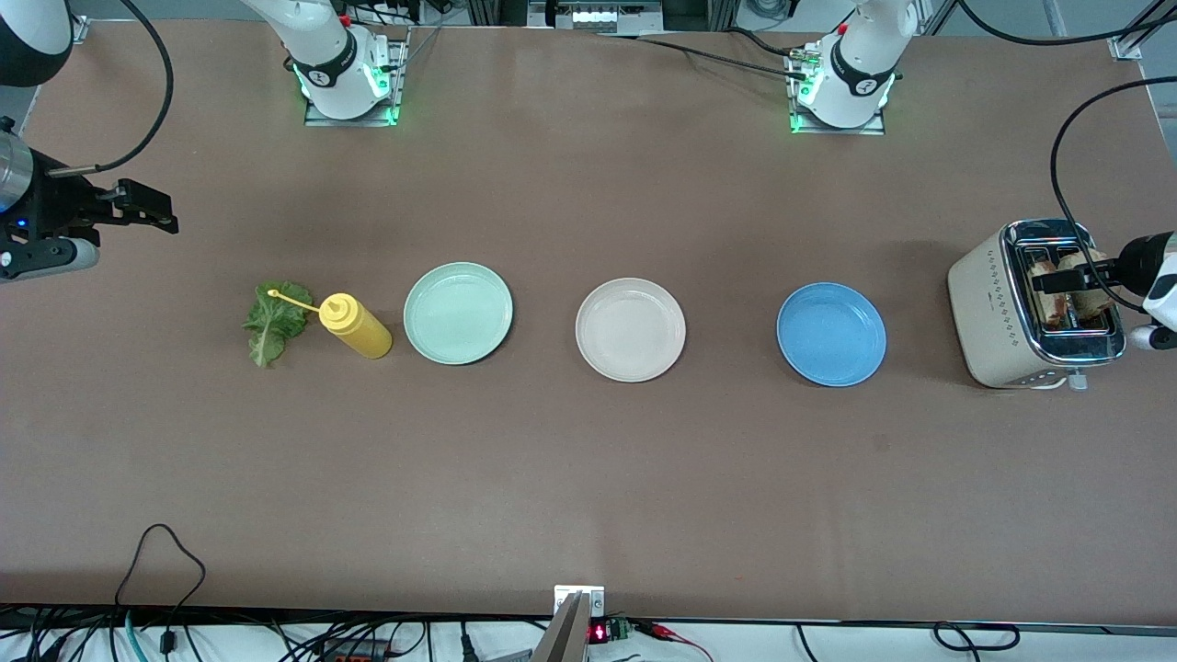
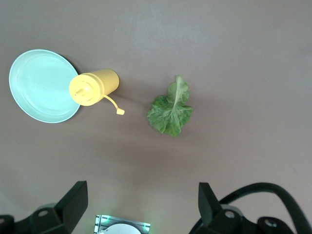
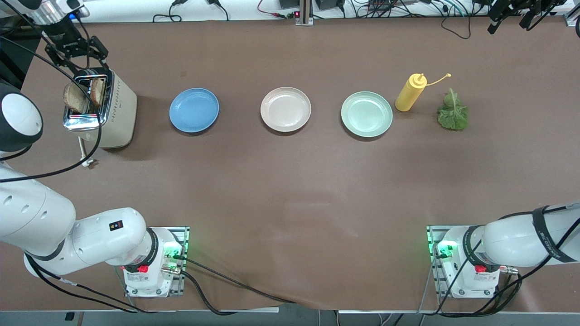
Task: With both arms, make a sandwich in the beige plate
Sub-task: 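Reach the left gripper down to the bread slice in the toaster, then lift the bread slice with the left gripper toward the beige plate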
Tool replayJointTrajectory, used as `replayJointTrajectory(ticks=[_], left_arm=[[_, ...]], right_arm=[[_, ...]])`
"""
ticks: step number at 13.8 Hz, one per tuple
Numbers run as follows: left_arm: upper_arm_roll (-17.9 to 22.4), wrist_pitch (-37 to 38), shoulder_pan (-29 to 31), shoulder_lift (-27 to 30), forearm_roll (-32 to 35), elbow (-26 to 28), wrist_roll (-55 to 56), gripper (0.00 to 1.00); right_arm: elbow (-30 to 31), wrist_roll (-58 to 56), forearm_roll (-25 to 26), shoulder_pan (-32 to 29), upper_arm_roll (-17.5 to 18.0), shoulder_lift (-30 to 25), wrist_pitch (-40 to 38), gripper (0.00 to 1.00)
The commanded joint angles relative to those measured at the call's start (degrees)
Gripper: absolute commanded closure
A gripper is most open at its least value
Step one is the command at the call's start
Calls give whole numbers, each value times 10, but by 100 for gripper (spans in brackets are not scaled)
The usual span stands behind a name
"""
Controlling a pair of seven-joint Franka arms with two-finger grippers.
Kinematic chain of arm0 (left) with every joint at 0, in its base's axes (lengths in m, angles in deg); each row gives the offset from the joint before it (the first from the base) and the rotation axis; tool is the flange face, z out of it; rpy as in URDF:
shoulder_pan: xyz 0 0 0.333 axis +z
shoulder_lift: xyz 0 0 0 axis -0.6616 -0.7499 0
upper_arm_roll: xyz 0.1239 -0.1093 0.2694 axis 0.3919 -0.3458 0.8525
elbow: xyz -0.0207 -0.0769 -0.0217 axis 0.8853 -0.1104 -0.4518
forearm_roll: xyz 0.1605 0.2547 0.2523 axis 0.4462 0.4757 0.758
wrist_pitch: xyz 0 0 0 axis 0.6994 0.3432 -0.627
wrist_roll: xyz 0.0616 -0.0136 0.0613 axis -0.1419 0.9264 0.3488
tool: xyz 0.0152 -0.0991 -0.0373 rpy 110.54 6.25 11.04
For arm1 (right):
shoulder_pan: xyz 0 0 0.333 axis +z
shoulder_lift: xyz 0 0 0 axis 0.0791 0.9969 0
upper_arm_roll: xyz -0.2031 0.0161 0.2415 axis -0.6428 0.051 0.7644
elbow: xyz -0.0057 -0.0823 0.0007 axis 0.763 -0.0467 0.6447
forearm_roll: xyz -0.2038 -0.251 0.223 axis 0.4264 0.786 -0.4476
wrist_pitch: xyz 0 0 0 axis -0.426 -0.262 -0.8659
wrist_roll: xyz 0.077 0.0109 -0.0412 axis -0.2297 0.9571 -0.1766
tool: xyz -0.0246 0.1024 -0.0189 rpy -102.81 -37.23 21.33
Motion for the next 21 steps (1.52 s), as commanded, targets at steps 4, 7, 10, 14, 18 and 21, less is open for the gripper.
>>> replayJointTrajectory(ticks=[4,7,10,14,18,21], left_arm=[[-4,-6,21,-47,8,-7,-15,0],[-4,-6,21,-59,8,-6,-13,6],[-4,0,24,-63,8,-5,-3,45],[-5,3,26,-62,8,-6,22,96],[-11,38,36,-49,8,-28,14,100],[-15,129,33,-47,8,-116,-11,100]], right_arm=[[-5,-13,-2,0,5,39,-35,0],[-4,-13,-2,-1,5,48,-35,0],[-5,-14,0,-1,5,48,-41,0],[-3,-11,4,0,5,49,-43,0],[-2,-13,4,-2,5,53,-50,0],[-2,-13,4,-1,5,54,-50,0]])
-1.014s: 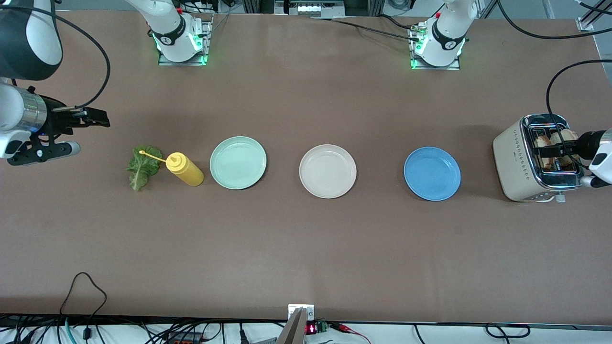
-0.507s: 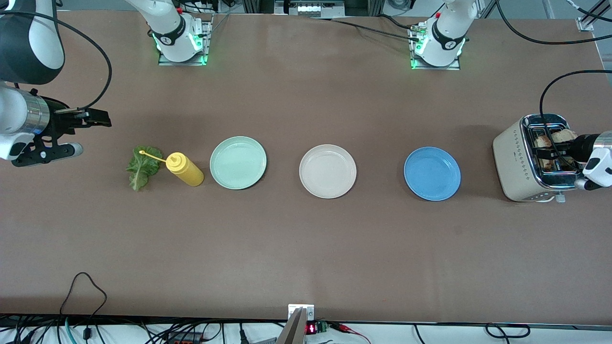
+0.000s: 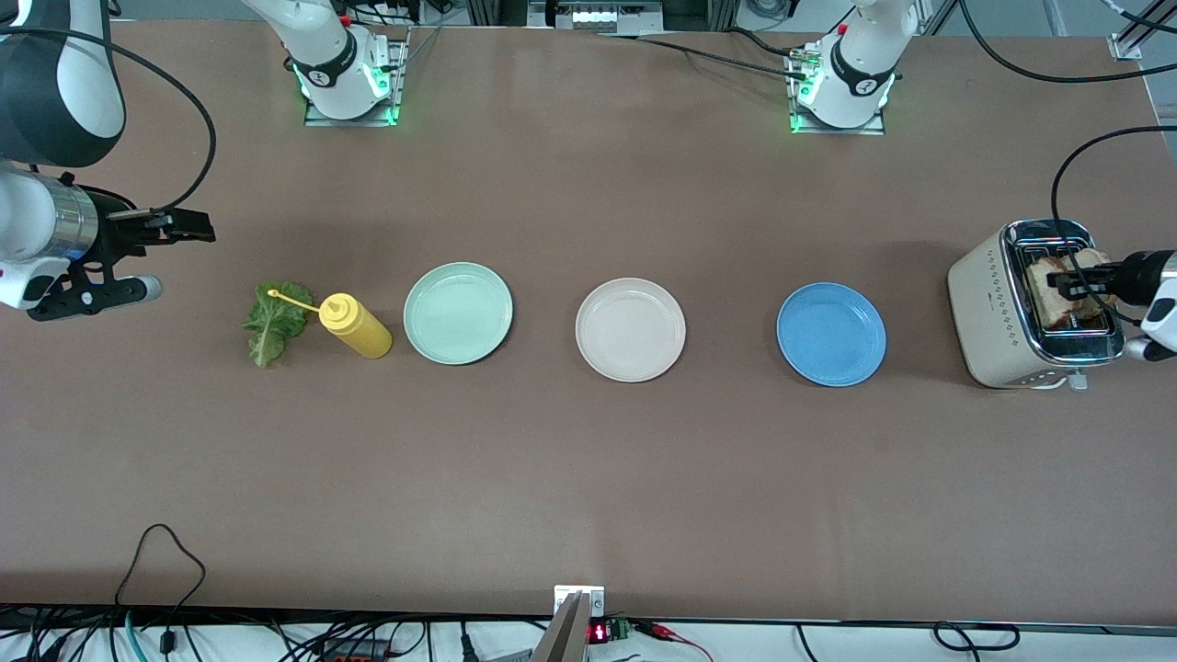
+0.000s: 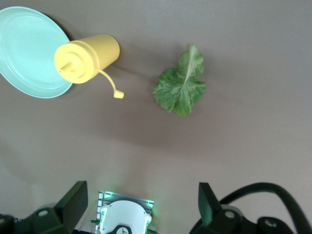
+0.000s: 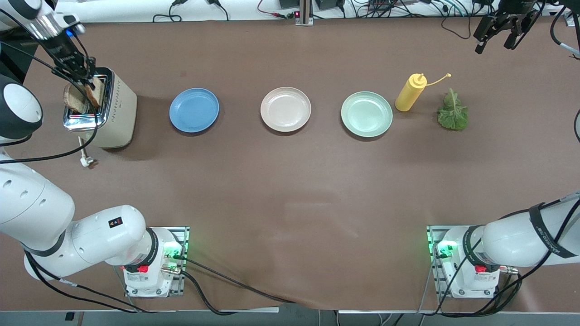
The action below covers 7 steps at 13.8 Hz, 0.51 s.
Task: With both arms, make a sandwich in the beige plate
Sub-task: 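Lift the bread slice with the left gripper toward the beige plate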
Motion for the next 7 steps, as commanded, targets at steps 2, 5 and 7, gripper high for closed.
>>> replayJointTrajectory(ticks=[2,5,7], left_arm=[[-24,137,-2,9,3,-136,-40,100],[-121,242,-4,10,-6,-187,-47,99],[-198,252,-4,6,-60,-175,-44,99]], right_arm=[[-4,-8,2,-2,2,0,-9,0],[-1,-8,-4,-5,2,0,-9,0],[1,-43,-5,-12,1,3,-7,0]])
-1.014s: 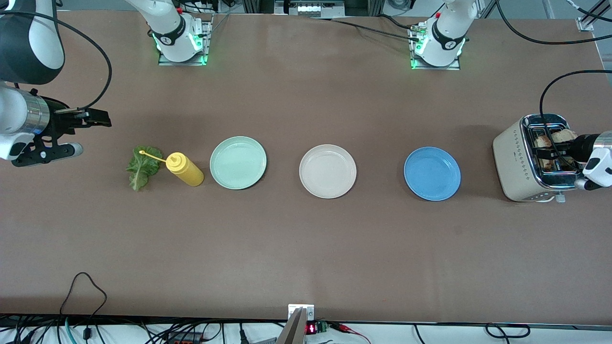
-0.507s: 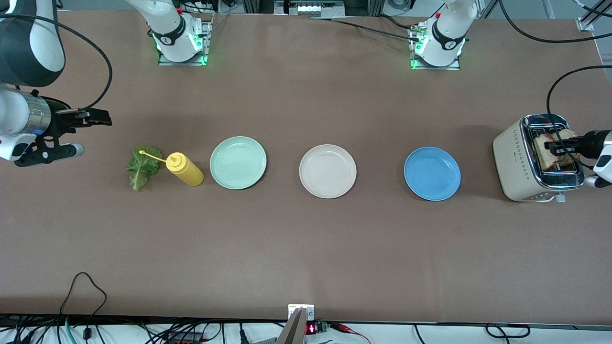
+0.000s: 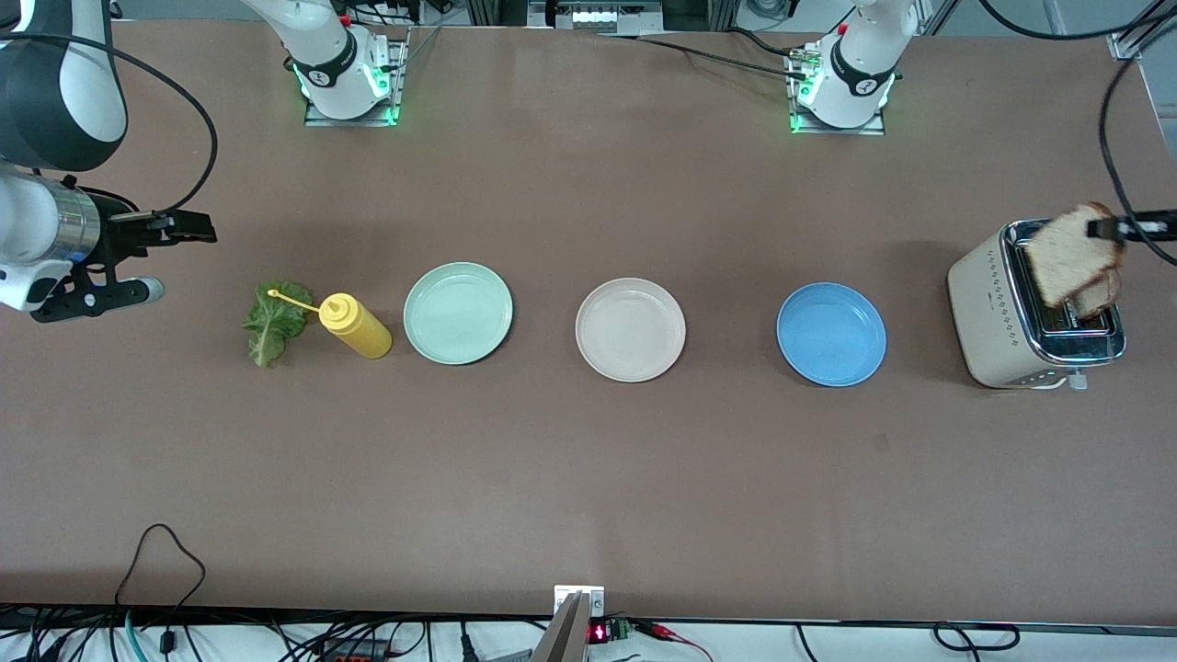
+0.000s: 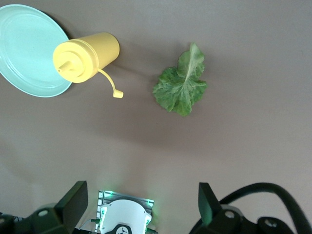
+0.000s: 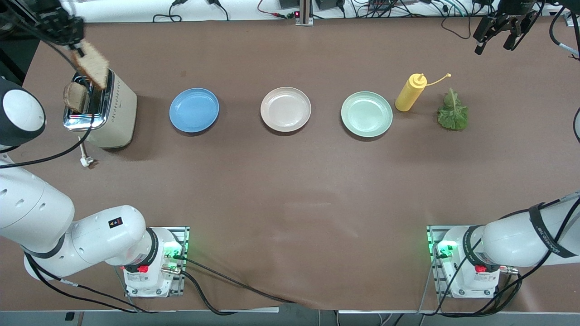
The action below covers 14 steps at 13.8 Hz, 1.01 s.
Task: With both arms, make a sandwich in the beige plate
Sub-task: 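Lift the bread slice with the left gripper toward the beige plate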
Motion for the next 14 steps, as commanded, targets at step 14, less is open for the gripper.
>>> replayJointTrajectory(ticks=[14], left_arm=[[-95,-462,-218,-166,-393,192,61,100]], right_arm=[[92,-244,-59,-90,-1,-8,47,0]])
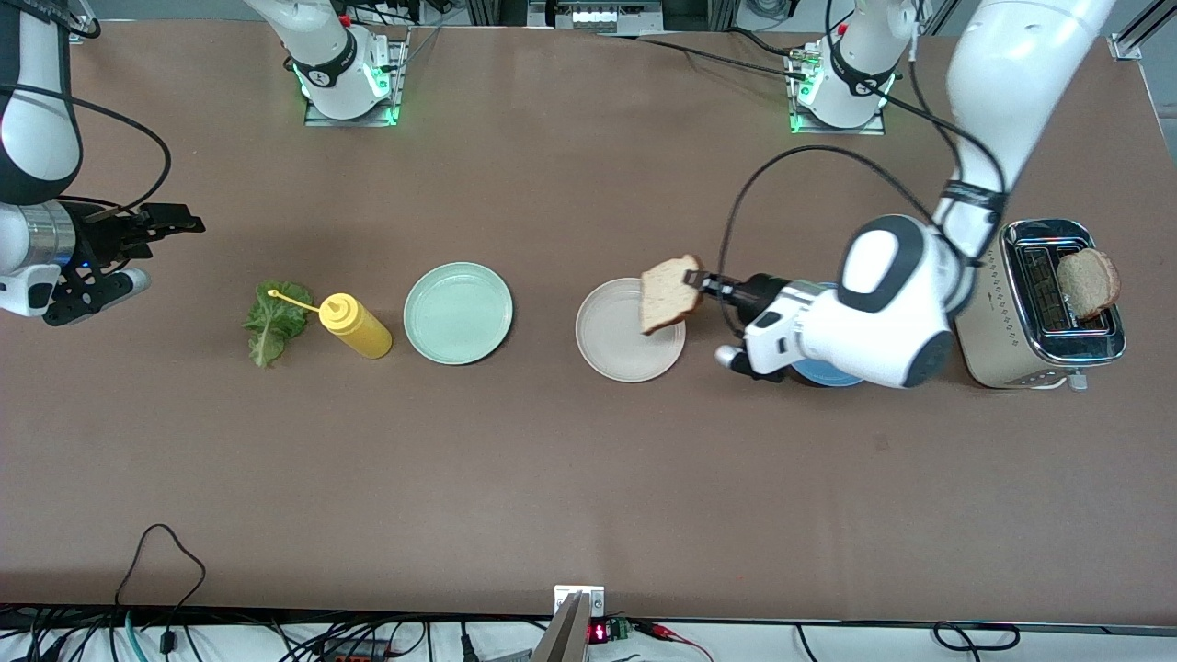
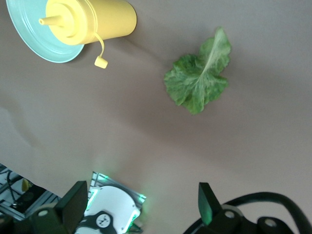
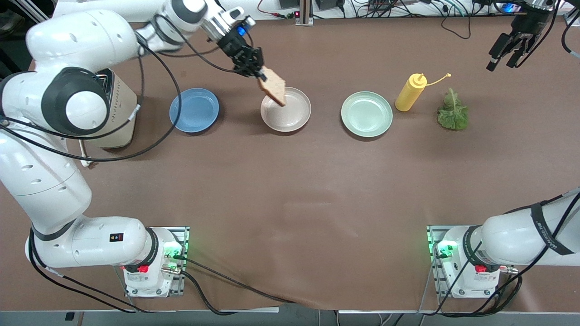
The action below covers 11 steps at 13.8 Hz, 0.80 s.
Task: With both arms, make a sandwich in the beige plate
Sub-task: 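Lift the bread slice with the left gripper toward the beige plate, then lay the bread on the beige plate while the right gripper reaches the bottle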
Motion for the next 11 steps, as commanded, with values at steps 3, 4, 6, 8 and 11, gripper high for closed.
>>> replayJointTrajectory(ticks=[3,4,6,8,11], left_arm=[[-2,-101,-19,-20,-48,35,-9,100],[-3,-105,-20,-25,-51,35,-9,100],[-3,-109,-23,-39,-53,35,-15,100],[-2,-123,-24,-58,-55,37,-43,100],[-3,-152,-25,-70,-55,49,-60,100]], right_arm=[[116,-93,-49,-31,4,-59,100,0],[159,-115,-51,-33,4,-80,137,0],[233,-164,-52,-32,4,-111,212,0],[278,-244,-116,-33,3,-109,273,0],[297,-367,-171,-34,3,-86,324,0]])
